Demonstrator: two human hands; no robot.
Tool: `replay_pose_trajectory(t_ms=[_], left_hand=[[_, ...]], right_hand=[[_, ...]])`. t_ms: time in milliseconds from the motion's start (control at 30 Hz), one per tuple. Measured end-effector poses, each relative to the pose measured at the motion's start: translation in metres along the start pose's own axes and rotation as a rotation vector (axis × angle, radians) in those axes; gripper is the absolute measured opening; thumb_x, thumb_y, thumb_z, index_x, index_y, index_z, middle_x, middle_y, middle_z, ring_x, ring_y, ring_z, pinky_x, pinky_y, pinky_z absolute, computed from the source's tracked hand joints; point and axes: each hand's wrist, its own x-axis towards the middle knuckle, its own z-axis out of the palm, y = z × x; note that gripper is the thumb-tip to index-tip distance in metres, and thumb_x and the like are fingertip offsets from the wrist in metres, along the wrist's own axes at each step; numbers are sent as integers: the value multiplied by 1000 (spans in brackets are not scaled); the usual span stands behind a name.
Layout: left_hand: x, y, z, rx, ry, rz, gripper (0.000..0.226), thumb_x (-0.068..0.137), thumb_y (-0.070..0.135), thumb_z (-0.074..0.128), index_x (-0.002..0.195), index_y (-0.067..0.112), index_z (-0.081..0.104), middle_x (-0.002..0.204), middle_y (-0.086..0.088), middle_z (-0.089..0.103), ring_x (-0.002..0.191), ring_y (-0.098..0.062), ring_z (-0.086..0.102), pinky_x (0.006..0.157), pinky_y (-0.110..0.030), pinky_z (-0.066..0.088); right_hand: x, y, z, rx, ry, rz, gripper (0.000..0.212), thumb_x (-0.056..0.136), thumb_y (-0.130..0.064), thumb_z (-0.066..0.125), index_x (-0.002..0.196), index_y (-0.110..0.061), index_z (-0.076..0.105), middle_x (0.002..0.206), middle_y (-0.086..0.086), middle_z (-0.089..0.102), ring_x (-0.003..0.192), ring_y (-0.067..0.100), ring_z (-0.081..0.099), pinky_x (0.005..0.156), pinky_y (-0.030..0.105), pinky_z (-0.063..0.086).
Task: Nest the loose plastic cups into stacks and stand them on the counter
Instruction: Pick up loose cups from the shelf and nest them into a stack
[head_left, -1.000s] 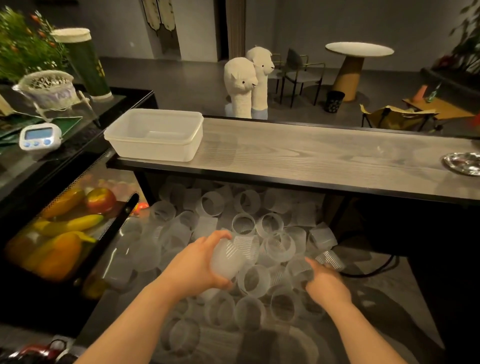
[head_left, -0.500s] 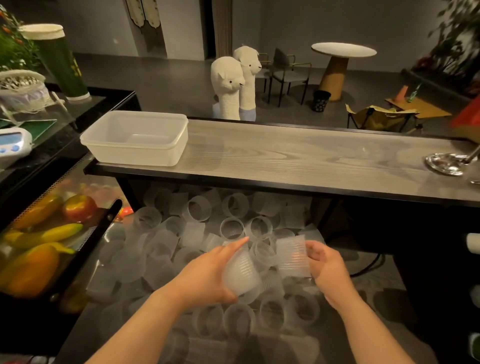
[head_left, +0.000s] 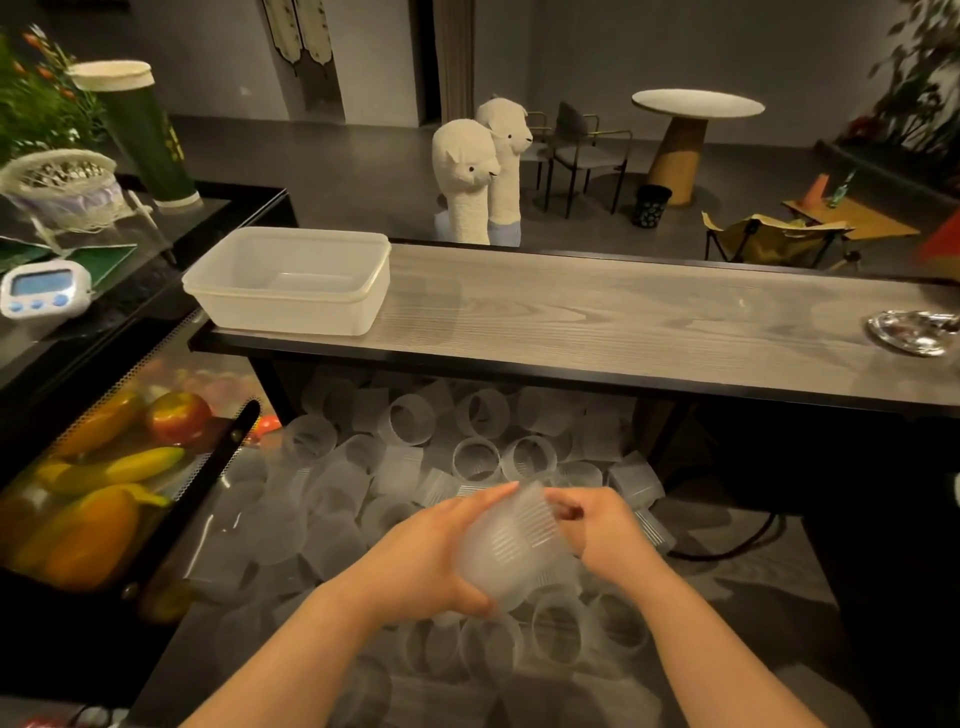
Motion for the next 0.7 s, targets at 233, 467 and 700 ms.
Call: replay_pose_trajectory(t_ms=[233,467,700], left_hand=[[-5,-4,-3,70,-24,-27,113,63,40,82,138,72,3,131,20,46,108,-5,51,90,-29,51],[-15,-24,-7,81,-12,-136,100,64,37,83,133,69,18,123,18,50,105,-6,52,88,-30,51],[-20,-30,-13,45,39,-152,107,65,35,83,136,69,11,135,18,43,116,-8,46,95,-30,47]], right_hand=[[7,6,40,-60,-180,7,31,94,-25,60,125,-28,64,108,-7,70,102,6,65,94,30,53],[21,21,24,-408,389,130,52,92,-45,59,141,-33,46,139,4,44,115,18,55,88,34,49],[41,33,11,-339,425,224,27,97,-22,52,119,-22,68,101,5,71,86,19,62,78,31,53]])
